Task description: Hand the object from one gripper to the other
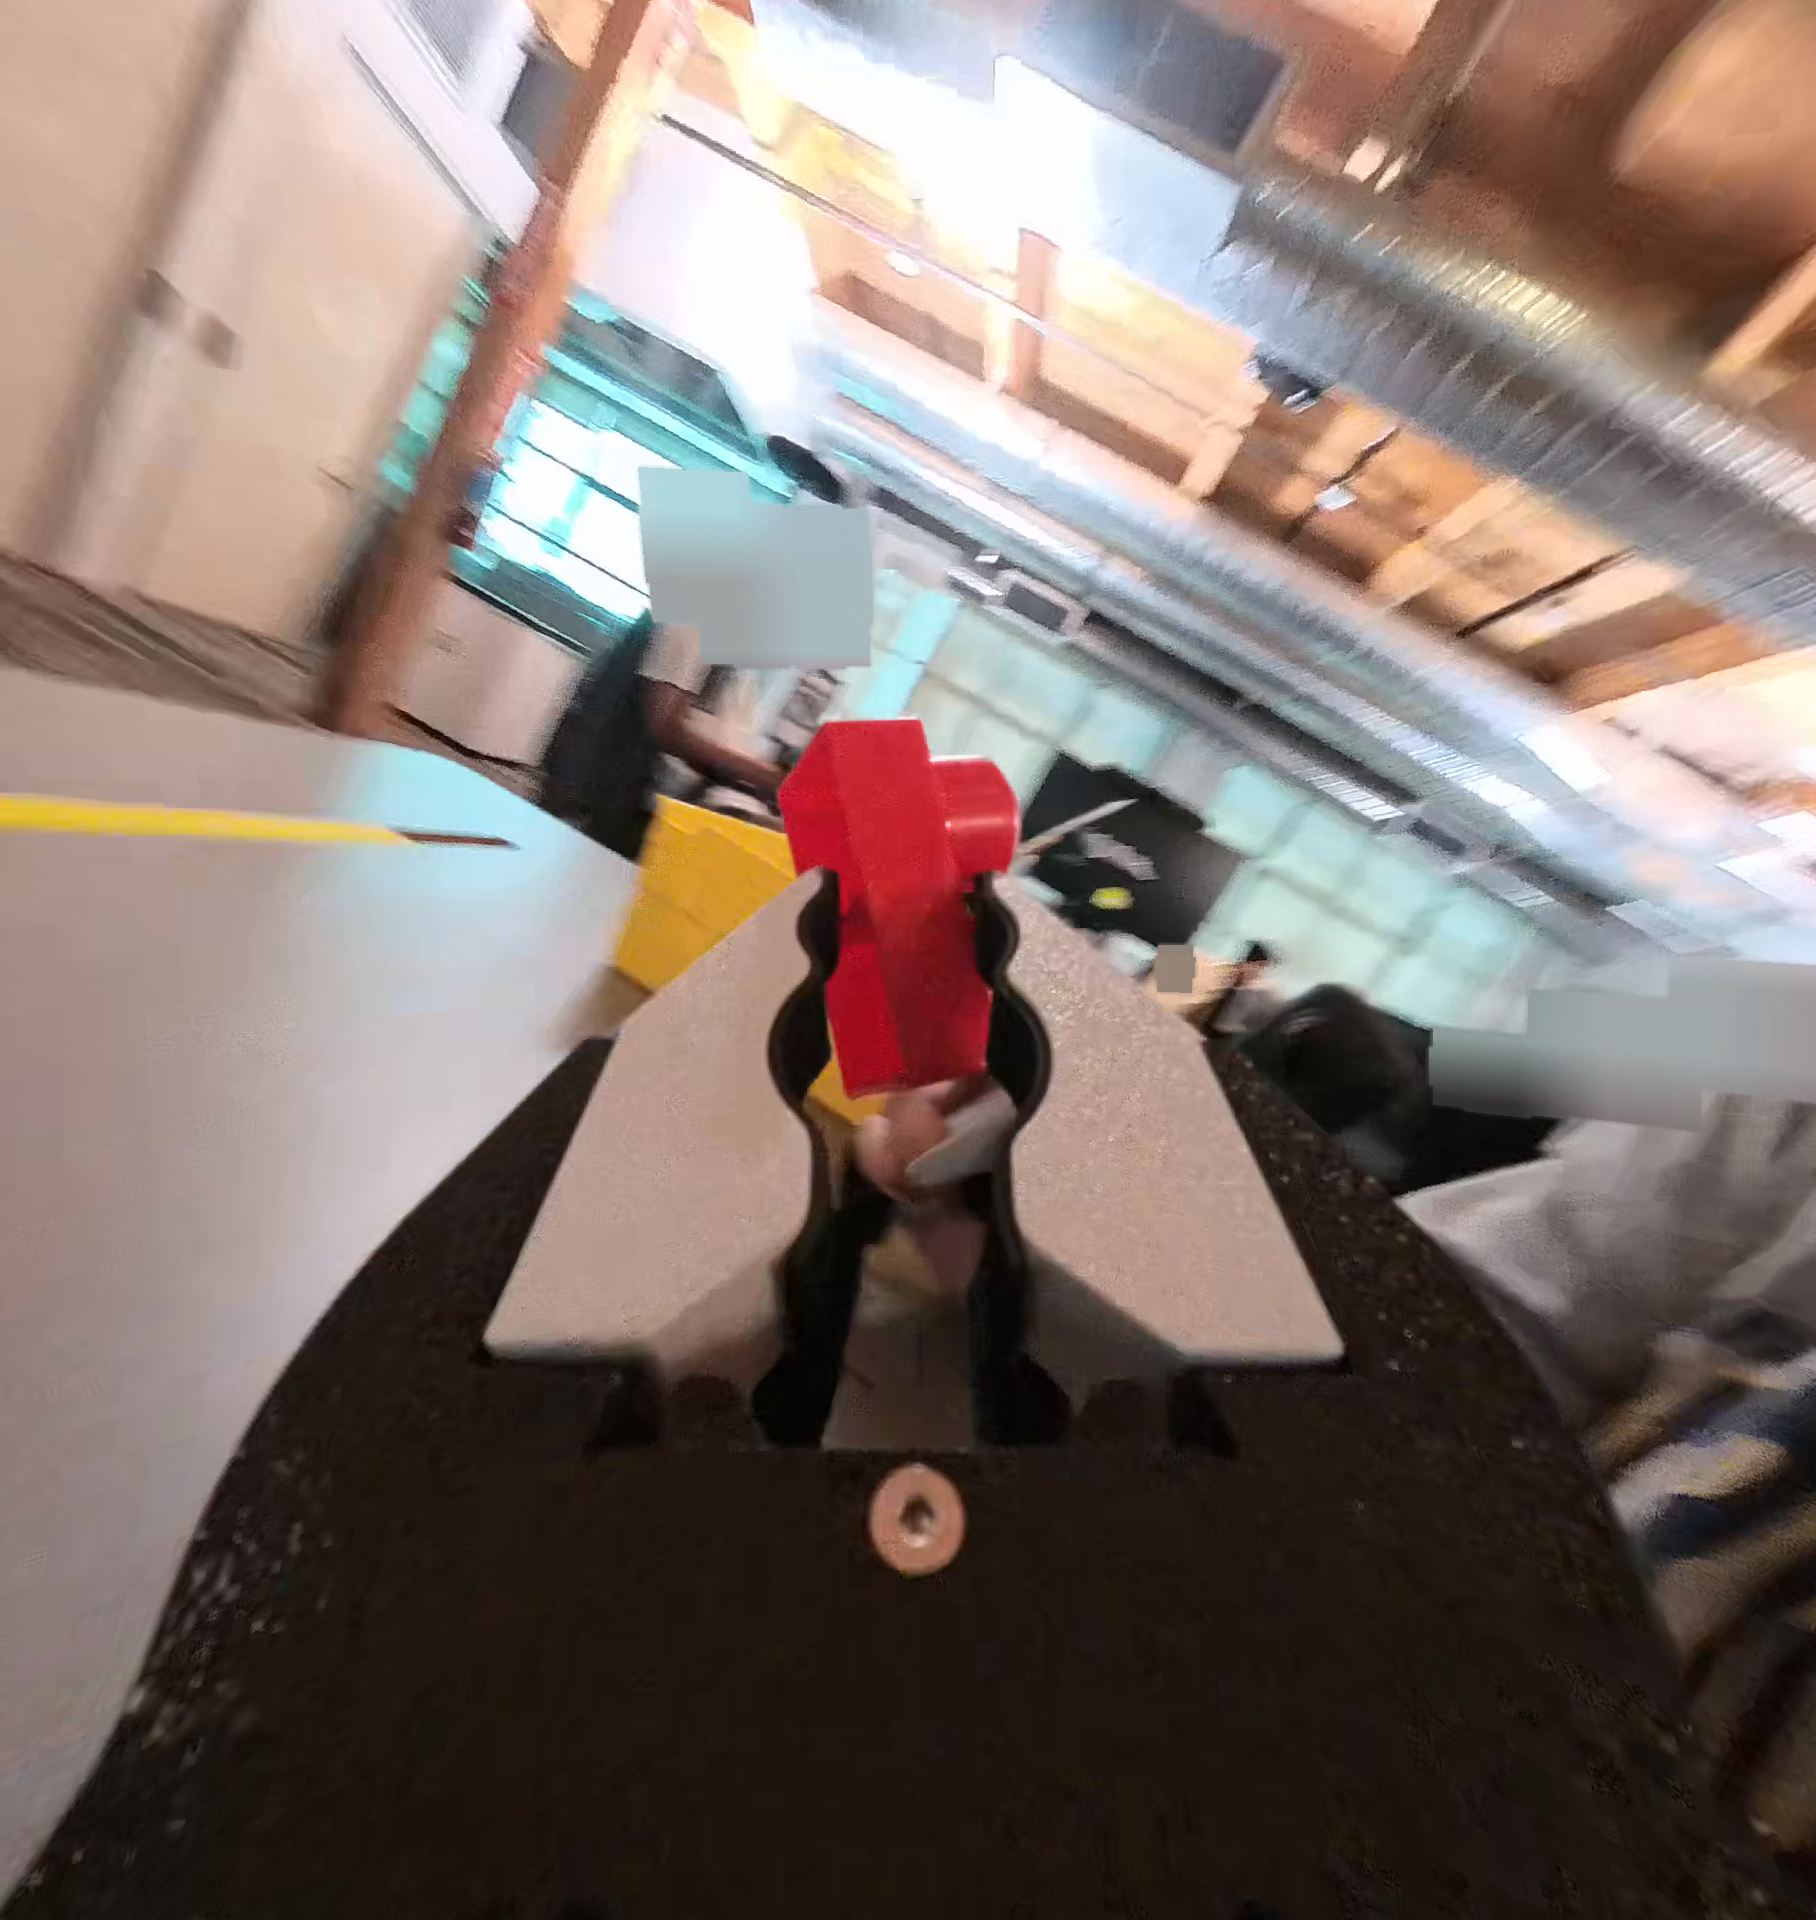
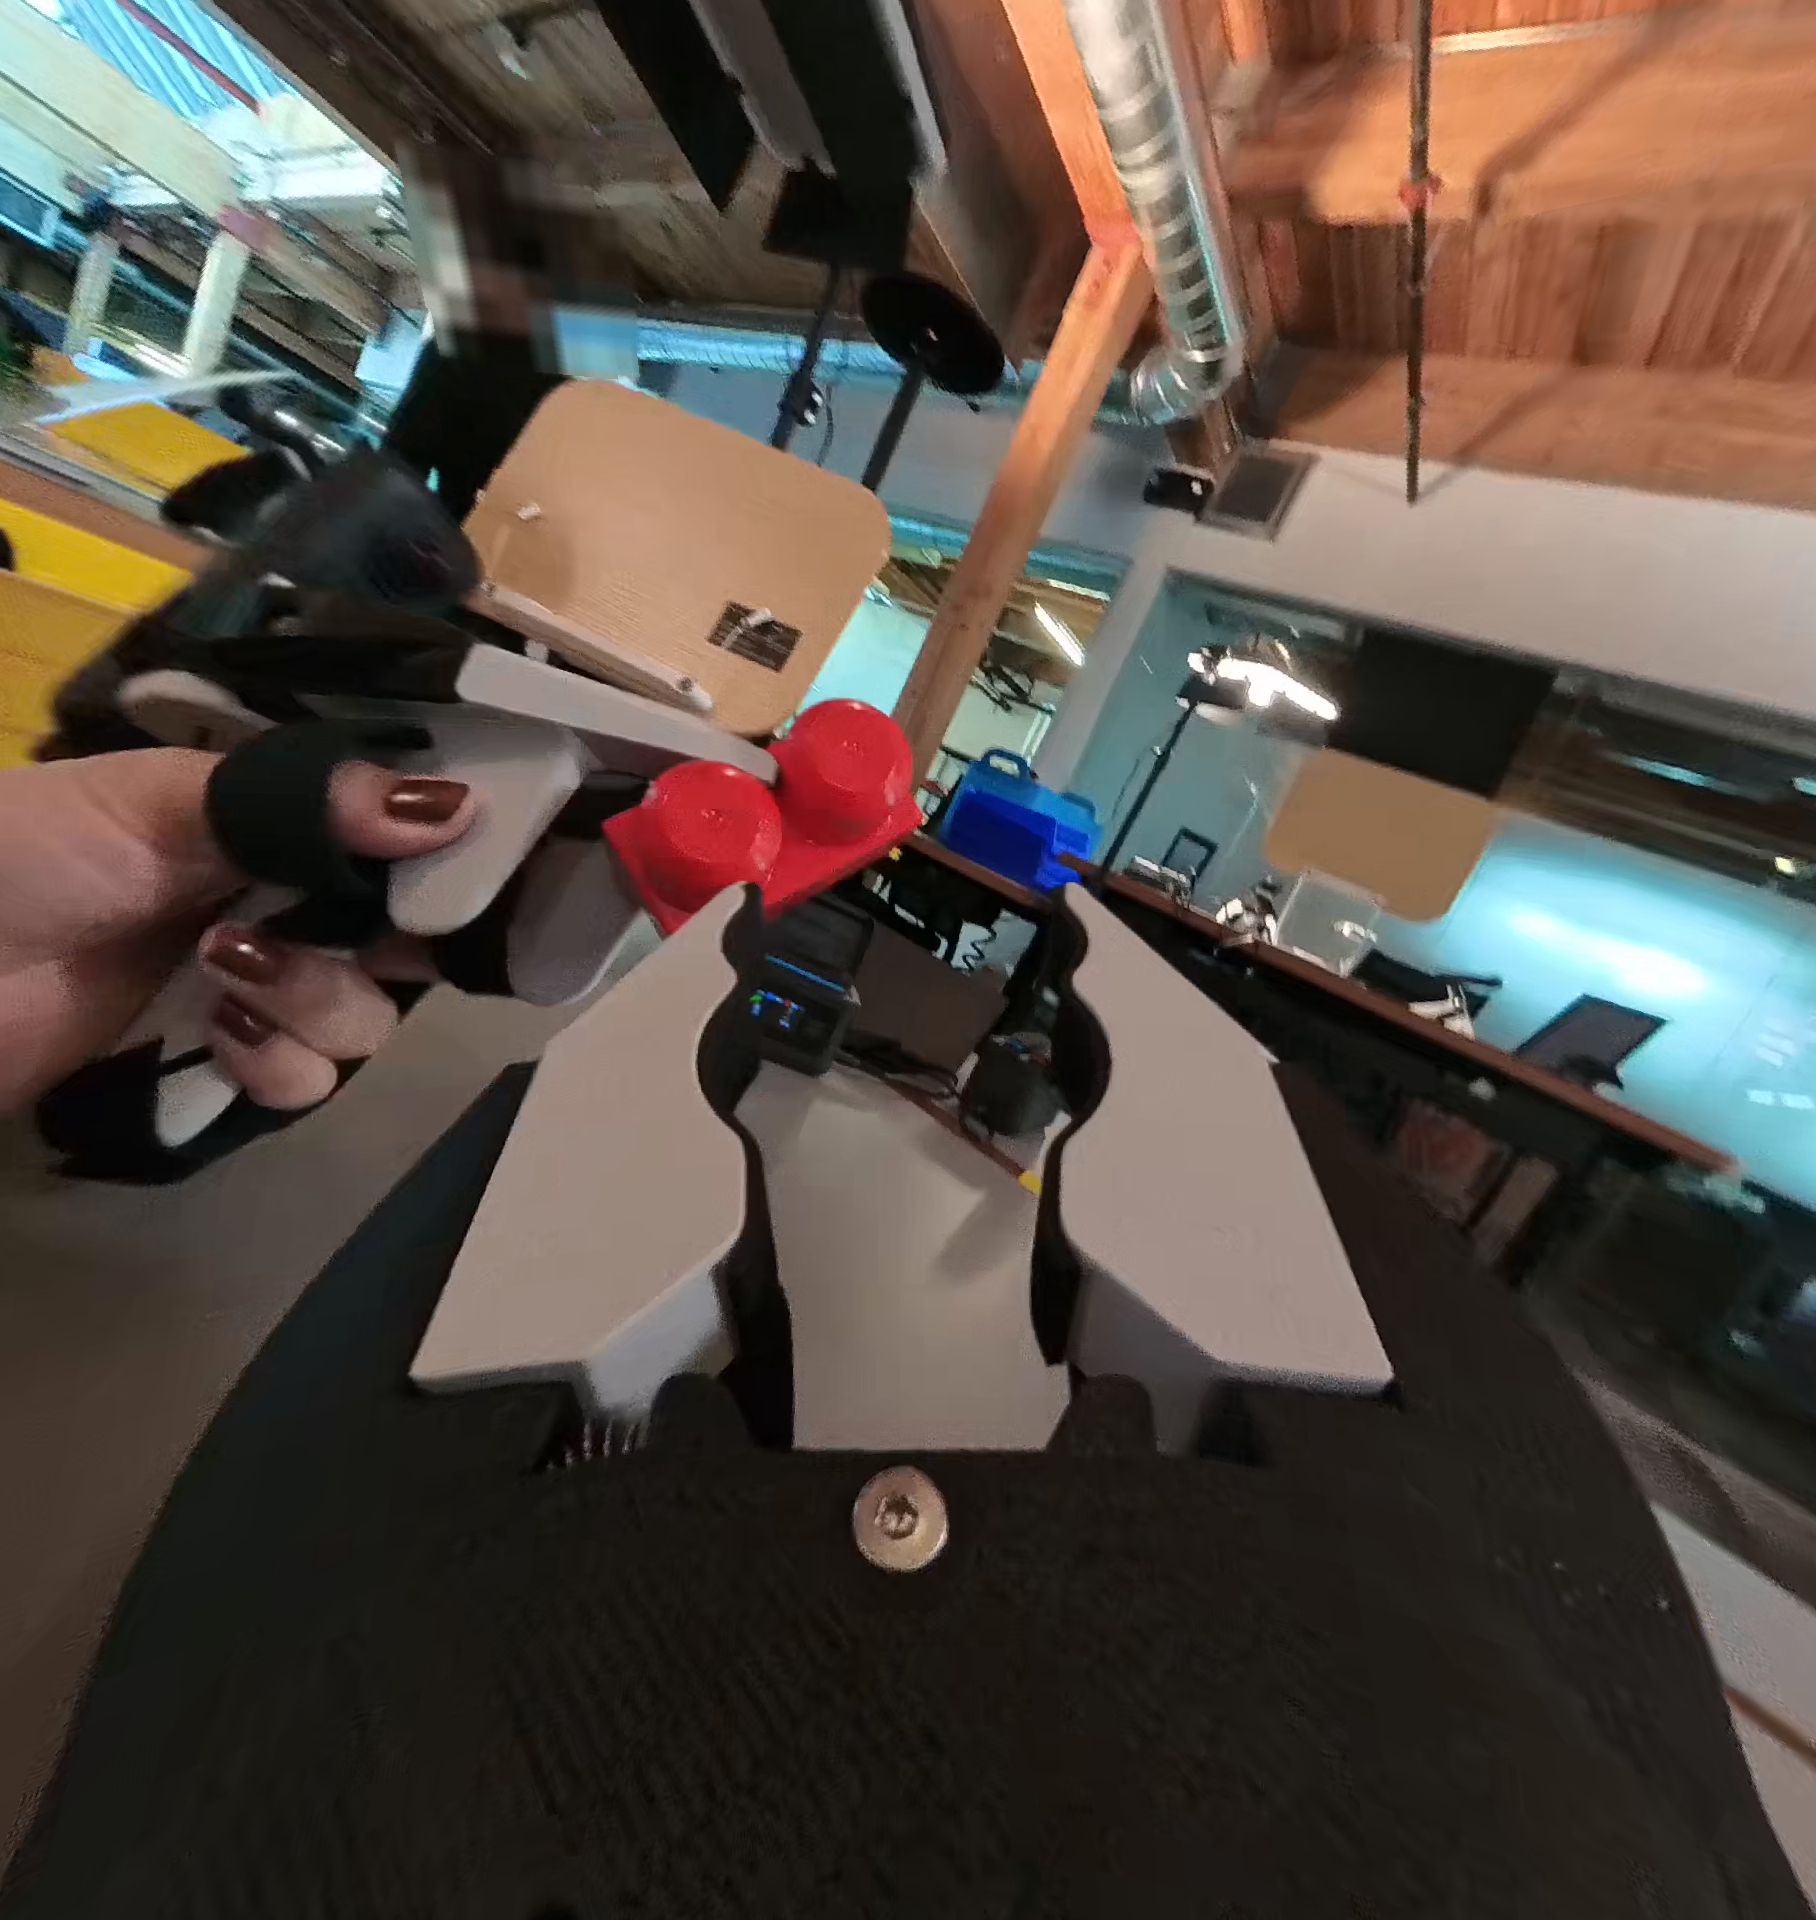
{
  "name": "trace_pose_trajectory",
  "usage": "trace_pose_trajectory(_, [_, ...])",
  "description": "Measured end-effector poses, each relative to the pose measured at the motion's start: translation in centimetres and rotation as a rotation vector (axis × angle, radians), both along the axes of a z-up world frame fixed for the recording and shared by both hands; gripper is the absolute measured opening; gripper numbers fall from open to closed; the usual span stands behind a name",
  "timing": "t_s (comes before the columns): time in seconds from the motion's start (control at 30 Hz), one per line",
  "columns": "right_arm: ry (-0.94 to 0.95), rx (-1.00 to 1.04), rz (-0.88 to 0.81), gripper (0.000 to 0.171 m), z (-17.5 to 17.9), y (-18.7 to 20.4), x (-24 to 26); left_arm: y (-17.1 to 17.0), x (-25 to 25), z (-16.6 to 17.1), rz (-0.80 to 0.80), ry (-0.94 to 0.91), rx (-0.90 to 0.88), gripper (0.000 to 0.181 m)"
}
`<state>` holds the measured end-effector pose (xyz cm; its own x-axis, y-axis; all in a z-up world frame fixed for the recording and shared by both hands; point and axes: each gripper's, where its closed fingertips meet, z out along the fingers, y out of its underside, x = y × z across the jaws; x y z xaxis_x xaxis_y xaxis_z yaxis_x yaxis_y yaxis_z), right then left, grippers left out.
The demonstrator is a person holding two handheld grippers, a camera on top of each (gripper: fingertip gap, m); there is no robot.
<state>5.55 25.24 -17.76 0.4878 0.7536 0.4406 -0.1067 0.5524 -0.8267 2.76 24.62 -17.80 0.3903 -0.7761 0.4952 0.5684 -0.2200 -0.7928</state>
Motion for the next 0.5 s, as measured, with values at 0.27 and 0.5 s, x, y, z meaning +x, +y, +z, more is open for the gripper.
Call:
trace_pose_trajectory(0.27, [-0.208, 0.099, 0.199, 0.091, -2.4, -4.0, -2.3, -2.5, 2.6, -2.4, -0.424, -0.061, -0.23, 0.024])
trace_pose_trajectory(0.5, [-0.252, 0.0, 0.238, 0.074, -3.2, -3.5, -2.4, -2.3, 3.2, -2.9, -0.467, -0.101, -0.261, 0.022])
